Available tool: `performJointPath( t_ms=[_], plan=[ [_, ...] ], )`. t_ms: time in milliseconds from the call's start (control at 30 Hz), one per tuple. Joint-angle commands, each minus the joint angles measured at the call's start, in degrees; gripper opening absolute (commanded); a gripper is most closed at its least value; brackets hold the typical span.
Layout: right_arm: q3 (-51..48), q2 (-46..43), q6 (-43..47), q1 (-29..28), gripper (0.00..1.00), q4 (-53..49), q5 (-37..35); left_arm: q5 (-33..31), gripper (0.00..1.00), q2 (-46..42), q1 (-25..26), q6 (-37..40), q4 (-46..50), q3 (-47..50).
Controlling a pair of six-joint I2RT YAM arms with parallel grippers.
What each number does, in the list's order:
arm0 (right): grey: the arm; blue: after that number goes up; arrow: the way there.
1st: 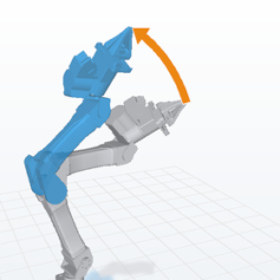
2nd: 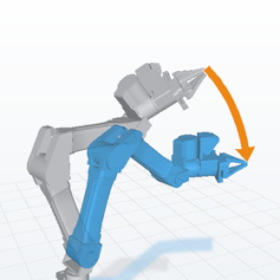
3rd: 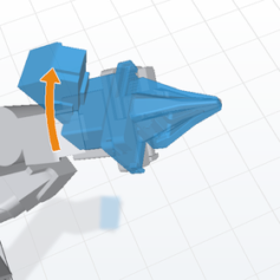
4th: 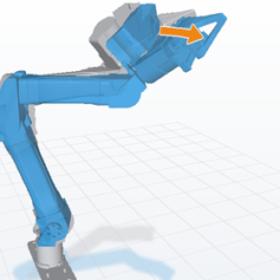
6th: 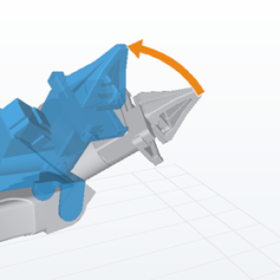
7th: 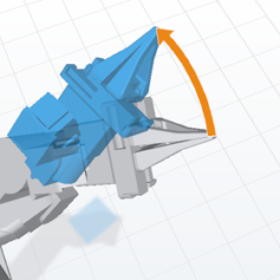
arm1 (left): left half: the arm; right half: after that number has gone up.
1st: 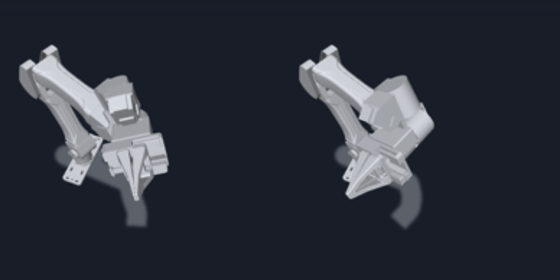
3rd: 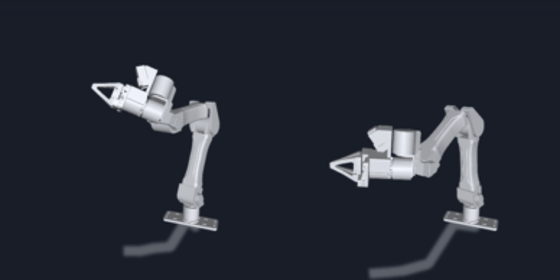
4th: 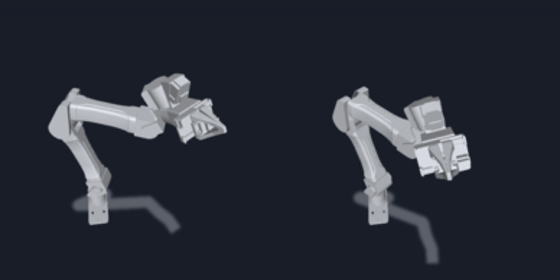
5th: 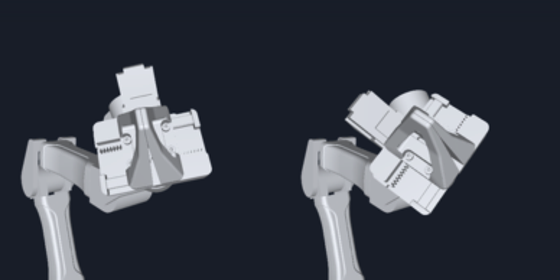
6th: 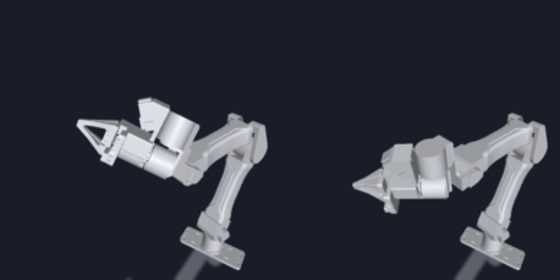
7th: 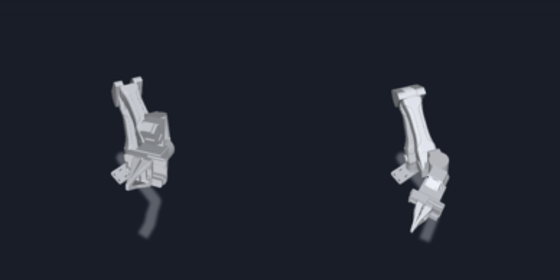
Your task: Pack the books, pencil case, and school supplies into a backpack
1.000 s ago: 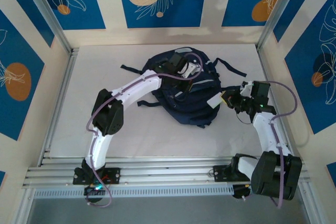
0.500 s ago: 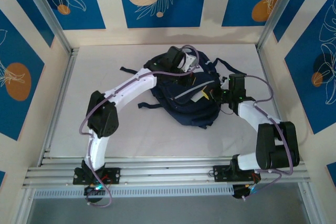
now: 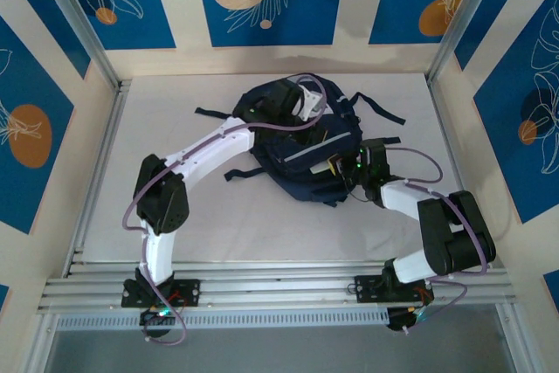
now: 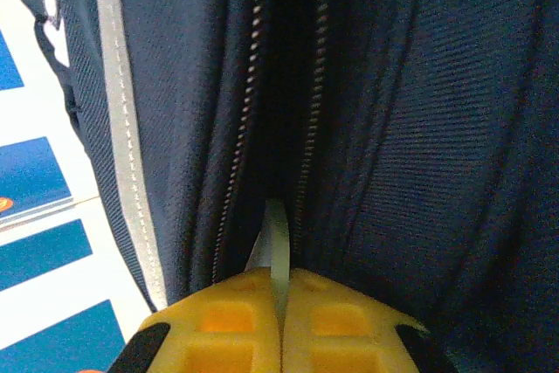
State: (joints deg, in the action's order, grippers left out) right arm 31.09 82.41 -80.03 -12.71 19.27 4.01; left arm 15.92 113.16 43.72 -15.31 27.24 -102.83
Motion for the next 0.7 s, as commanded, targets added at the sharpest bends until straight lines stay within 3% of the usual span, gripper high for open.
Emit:
performJointPath(
  t_ms=[0,233,667],
  plan=[
    [0.09,0.0,-0.05,0.93,0.0,0.51,-1.88,-2.05,0.41,-2.52,0.2,2.18,-0.01,3.06],
    [-0.93,5.28,1.59,1.42,0.0,4.83,3.01,-5.55,0.5,0.53,0.59,6.69,-0.66,7.56],
    [-1.54,7.59,3.0,1.46,0.0,5.86,5.17,-17.28,0.57,13.8,4.18,12.39,2.99,-2.85]
  ],
)
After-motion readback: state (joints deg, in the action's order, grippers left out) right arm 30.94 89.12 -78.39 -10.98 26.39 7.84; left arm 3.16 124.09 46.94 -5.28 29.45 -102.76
